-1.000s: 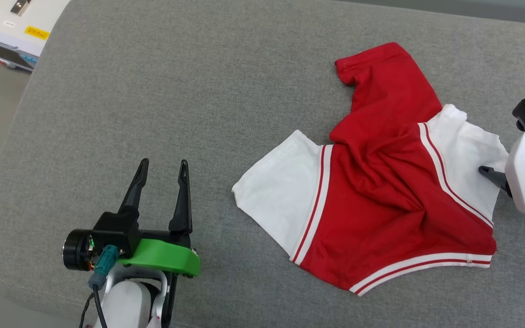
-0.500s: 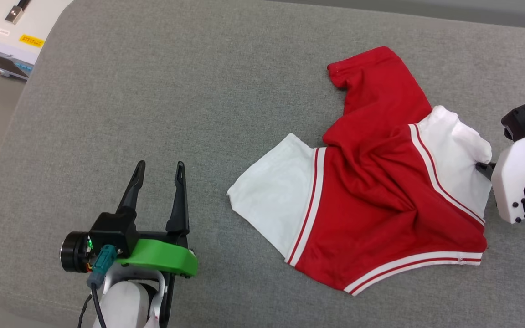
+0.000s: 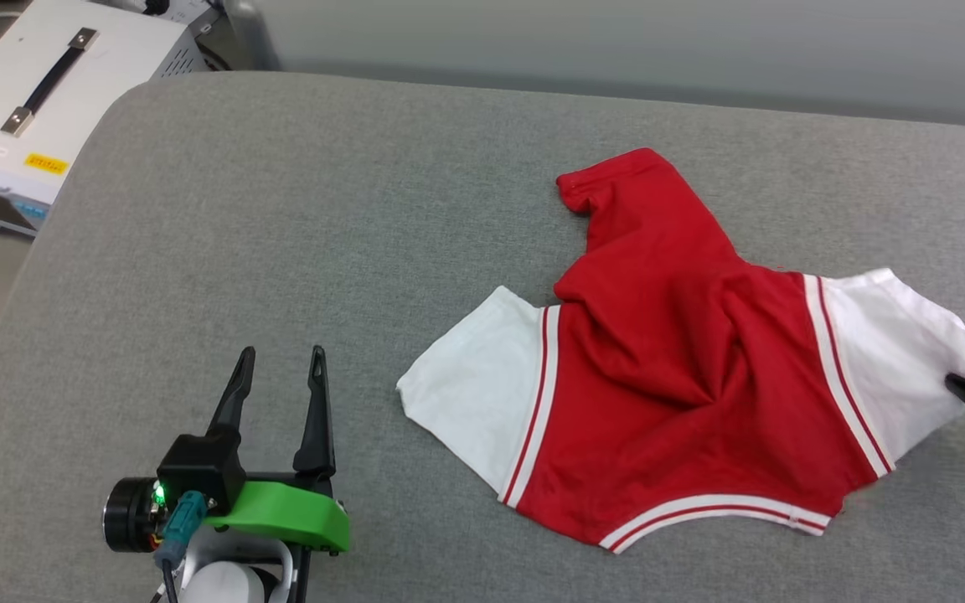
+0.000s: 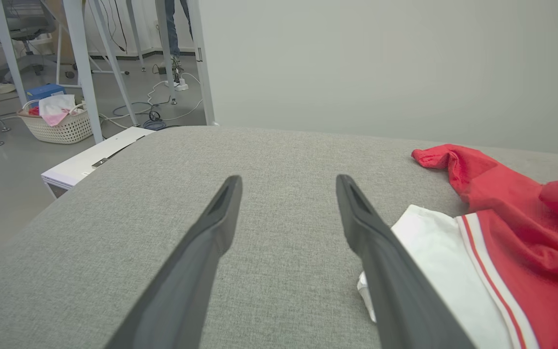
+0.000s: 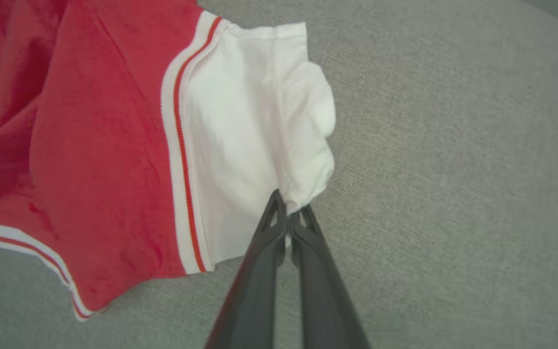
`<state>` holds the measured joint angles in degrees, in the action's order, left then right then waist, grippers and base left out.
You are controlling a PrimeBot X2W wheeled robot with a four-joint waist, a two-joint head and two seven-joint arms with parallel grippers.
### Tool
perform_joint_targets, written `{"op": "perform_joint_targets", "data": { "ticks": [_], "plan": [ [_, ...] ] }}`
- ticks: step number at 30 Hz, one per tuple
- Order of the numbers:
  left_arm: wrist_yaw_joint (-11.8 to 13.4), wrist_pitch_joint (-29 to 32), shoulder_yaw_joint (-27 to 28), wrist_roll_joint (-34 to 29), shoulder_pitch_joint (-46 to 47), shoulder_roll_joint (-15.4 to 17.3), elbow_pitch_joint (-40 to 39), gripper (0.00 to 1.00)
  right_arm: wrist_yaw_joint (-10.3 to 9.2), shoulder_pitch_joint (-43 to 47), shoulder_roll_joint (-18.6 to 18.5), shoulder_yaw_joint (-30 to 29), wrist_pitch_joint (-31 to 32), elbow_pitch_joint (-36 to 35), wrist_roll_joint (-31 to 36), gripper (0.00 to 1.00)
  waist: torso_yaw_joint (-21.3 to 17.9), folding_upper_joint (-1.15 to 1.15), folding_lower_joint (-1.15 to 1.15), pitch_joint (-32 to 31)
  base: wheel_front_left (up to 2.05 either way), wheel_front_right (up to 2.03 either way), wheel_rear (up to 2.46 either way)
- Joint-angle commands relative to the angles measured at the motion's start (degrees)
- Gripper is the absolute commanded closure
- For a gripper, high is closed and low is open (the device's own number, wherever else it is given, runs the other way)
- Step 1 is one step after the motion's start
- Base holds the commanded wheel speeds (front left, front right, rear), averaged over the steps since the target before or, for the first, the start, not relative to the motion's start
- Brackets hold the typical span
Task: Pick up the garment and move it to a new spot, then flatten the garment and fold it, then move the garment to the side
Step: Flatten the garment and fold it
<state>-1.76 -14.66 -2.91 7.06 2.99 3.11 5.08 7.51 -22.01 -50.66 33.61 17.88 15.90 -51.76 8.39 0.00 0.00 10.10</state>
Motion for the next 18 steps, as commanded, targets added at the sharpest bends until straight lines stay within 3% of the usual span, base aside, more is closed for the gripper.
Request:
{"op": "perform_joint_targets", "data": {
  "ticks": [1,10,16,17,18],
  "plan": [
    [0.0,-0.3,0.3,0.0,-0.7,-0.2,0.0,0.0,-0.02,2.8,-0.3,-1.9,-0.2,-0.4,-0.4,1.0,-1.8,0.0,0.0,-1.7,0.0,0.0,0.0],
    [-0.6,-0.3,0.3,-0.5,-1.0,-0.2,0.5,0.0,-0.02,17.1,2.6,-15.3,1.9,4.0,-2.5,1.0,-2.7,0.0,0.0,-2.6,0.0,0.0,0.0],
    [-1.2,-0.3,0.6,-1.0,-0.8,-0.2,1.0,0.0,-0.02,21.5,6.7,-19.0,2.1,8.2,-0.4,1.0,-2.1,0.0,0.0,-2.7,0.0,0.0,0.0],
    [-1.3,-0.3,0.7,-1.0,-0.8,-0.2,1.1,0.0,-0.02,21.7,7.3,-19.4,1.7,8.4,-0.1,0.87,-2.1,0.0,0.0,-2.8,0.0,0.0,0.0],
    [-1.4,-0.3,0.8,-1.1,-0.9,-0.2,1.2,0.0,-0.02,21.8,8.1,-19.9,0.9,8.4,0.6,0.32,-2.1,0.0,0.0,-3.0,0.0,0.0,0.0]
  ]
}}
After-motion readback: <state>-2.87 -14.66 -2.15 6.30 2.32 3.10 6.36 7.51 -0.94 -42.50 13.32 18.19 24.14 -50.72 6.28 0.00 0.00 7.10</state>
